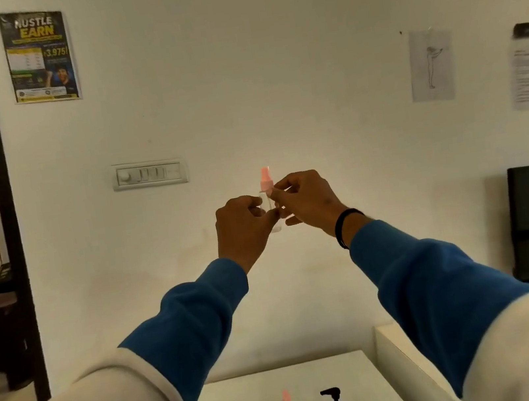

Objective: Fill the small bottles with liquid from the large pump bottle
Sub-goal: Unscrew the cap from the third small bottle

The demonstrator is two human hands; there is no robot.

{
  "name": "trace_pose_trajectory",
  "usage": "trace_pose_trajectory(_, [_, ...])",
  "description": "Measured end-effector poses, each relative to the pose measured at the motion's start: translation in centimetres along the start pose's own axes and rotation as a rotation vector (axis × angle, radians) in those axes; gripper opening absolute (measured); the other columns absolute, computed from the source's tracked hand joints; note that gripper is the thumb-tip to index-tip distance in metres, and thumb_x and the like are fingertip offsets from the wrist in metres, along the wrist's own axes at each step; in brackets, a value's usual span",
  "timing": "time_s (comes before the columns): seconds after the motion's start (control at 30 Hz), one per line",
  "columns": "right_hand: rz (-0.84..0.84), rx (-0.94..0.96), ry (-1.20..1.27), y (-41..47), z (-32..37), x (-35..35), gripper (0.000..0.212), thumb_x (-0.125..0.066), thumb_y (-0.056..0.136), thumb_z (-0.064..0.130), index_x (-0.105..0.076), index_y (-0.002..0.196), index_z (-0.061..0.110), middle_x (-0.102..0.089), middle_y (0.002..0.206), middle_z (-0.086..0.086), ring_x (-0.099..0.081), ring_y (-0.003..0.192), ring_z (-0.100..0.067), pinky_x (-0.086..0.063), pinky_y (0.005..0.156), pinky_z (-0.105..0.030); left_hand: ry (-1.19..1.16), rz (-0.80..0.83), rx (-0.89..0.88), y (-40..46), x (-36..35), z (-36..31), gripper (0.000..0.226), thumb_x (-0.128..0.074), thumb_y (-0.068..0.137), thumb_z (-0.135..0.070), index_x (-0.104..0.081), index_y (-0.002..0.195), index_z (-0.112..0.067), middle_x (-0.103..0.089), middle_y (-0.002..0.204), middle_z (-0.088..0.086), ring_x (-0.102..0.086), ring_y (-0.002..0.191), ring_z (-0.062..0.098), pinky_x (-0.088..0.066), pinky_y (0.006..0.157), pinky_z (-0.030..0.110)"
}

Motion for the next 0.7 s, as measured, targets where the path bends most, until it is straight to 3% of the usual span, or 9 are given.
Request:
trace_pose_trajectory(0.1, [-0.014,0.009,-0.083,0.5,1.3,0.9,0.03,-0.076,0.087,0.036,-0.074,0.09,0.006,-0.074,0.083,-0.01,-0.074,0.074,-0.022,-0.064,0.064,-0.035,0.025,0.005,-0.01,-0.1,0.4,-0.4,0.048,-0.083,0.081,-0.041,-0.073,0.114,-0.008,-0.076,0.095,0.004,-0.063,0.079,0.011,-0.033,0.068,0.003])
trace_pose_trajectory(0.33, [-0.119,0.049,-0.207,1.3,4.1,2.5,0.049,-0.084,0.076,0.041,-0.067,0.078,-0.005,-0.07,0.069,-0.014,-0.069,0.057,-0.025,-0.063,0.062,-0.038,0.049,-0.019,-0.058,-0.1,0.4,-2.2,0.049,-0.081,0.082,-0.044,-0.073,0.118,-0.012,-0.076,0.099,0.002,-0.063,0.08,0.007,-0.041,0.074,0.009])
trace_pose_trajectory(0.4, [-0.166,0.074,-0.263,1.5,4.8,2.7,0.047,-0.083,0.077,0.042,-0.06,0.072,0.001,-0.063,0.064,-0.01,-0.06,0.054,-0.02,-0.058,0.06,-0.036,0.063,-0.041,-0.073,-0.1,0.5,-3.0,0.051,-0.08,0.082,-0.049,-0.073,0.117,-0.013,-0.076,0.1,0.0,-0.063,0.08,0.006,-0.041,0.075,0.007])
trace_pose_trajectory(0.5, [-0.198,0.112,-0.3,1.7,5.6,2.9,0.041,-0.079,0.081,0.038,-0.053,0.066,0.01,-0.053,0.06,-0.001,-0.051,0.052,-0.014,-0.046,0.053,-0.028,0.035,-0.074,-0.056,0.0,0.7,-4.0,0.059,-0.082,0.075,-0.058,-0.073,0.113,-0.014,-0.075,0.095,-0.003,-0.066,0.081,0.009,-0.047,0.075,0.015])
trace_pose_trajectory(0.6, [-0.17,0.145,-0.336,1.7,6.3,2.7,0.04,-0.077,0.083,0.038,-0.051,0.065,0.011,-0.051,0.059,0.001,-0.05,0.051,-0.012,-0.042,0.052,-0.025,0.044,-0.073,-0.007,0.5,0.8,-4.3,0.052,-0.083,0.073,-0.059,-0.075,0.101,-0.016,-0.074,0.091,-0.004,-0.062,0.073,0.007,-0.034,0.064,0.009])
trace_pose_trajectory(0.7, [-0.11,0.18,-0.389,1.8,6.9,2.7,0.041,-0.077,0.083,0.038,-0.052,0.066,0.01,-0.05,0.06,0.0,-0.049,0.053,-0.015,-0.044,0.054,-0.027,0.072,-0.048,-0.001,0.8,1.1,-4.3,0.038,-0.084,0.073,-0.054,-0.067,0.077,-0.02,-0.067,0.072,-0.006,-0.056,0.059,0.006,-0.031,0.057,0.014])
Point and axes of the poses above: each hand's wrist, its own y-axis towards the middle knuckle, its own x-axis out of the back of the hand, z = x × y, the point moved 6 cm from there along y, towards the middle knuckle
